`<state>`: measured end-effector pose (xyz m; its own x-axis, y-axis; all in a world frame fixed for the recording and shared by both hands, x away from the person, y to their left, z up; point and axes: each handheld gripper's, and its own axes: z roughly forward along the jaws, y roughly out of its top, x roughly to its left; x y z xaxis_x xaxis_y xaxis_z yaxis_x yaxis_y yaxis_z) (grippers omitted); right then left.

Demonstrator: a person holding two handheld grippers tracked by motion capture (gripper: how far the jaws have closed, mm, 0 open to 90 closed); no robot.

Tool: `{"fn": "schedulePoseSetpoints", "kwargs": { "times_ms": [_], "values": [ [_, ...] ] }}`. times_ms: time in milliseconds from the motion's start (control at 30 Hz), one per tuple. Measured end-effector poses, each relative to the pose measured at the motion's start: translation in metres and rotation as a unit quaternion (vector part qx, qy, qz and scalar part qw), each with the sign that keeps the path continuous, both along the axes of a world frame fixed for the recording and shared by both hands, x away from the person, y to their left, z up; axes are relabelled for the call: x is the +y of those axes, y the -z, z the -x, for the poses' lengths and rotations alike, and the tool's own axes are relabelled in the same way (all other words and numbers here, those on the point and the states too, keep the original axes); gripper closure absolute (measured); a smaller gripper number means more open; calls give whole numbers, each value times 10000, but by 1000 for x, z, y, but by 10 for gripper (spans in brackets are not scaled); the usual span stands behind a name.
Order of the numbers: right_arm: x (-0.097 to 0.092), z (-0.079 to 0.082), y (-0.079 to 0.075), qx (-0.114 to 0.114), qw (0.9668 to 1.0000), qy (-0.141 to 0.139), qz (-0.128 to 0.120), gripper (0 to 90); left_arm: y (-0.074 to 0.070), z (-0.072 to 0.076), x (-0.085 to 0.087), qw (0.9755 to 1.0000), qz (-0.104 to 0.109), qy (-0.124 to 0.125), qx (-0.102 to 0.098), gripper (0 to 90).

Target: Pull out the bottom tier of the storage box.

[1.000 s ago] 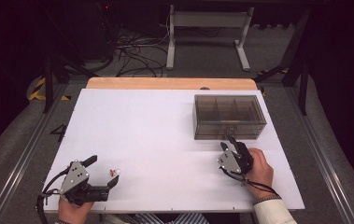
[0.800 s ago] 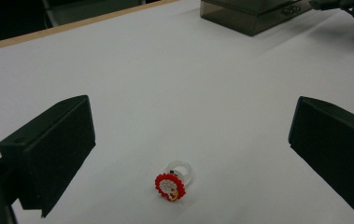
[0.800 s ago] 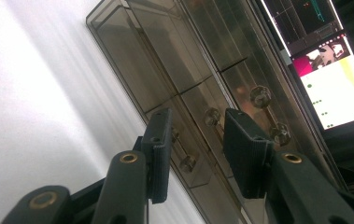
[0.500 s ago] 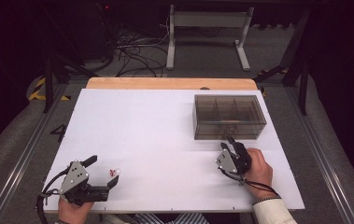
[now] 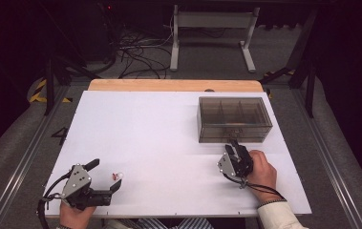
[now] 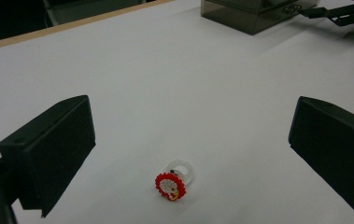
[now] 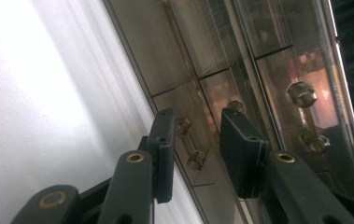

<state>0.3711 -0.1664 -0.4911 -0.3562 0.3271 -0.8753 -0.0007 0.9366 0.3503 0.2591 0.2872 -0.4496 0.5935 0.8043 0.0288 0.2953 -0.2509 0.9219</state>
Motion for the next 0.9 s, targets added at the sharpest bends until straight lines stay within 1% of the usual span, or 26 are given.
{"fn": "schedulePoseSetpoints", "kwargs": {
  "times_ms": [33, 67, 200, 467, 667, 700, 767, 800, 833, 900],
  "values": [
    [1, -1, 2, -98, 9999, 68, 5, 668, 0, 0, 0, 10000, -5, 11, 15, 13],
    [1, -1, 2, -98, 9999, 68, 5, 668, 0, 0, 0, 10000, -5, 11, 15, 13],
    [1, -4, 6, -148, 9996, 152, 165, 675, 0, -1, 0, 10000, -9, 2, 30, 13],
    [4, -8, 13, -226, 9987, 179, 412, 694, 1, -2, 0, 10000, -10, -7, 46, 13],
    [4, -10, 15, -239, 9984, 209, 464, 706, 0, -2, -1, 10000, -23, 5, 37, 14],
    [4, -11, 16, -284, 9982, 211, 486, 706, 0, -2, -1, 10000, 1, 10, 37, 15],
    [4, -11, 16, -280, 9981, 226, 499, 706, 0, -2, -1, 10000, 2, 13, 37, 15],
    [4, -11, 16, -316, 9979, 245, 516, 705, 0, -2, -1, 10000, -9, 22, 42, 15],
    [5, -13, 17, -335, 9974, 236, 597, 711, 1, -3, -2, 10000, -6, 29, 50, 15],
    [5, -13, 18, -351, 9972, 258, 602, 715, 1, -3, -2, 10000, -13, 26, 44, 15]
  ]
}}
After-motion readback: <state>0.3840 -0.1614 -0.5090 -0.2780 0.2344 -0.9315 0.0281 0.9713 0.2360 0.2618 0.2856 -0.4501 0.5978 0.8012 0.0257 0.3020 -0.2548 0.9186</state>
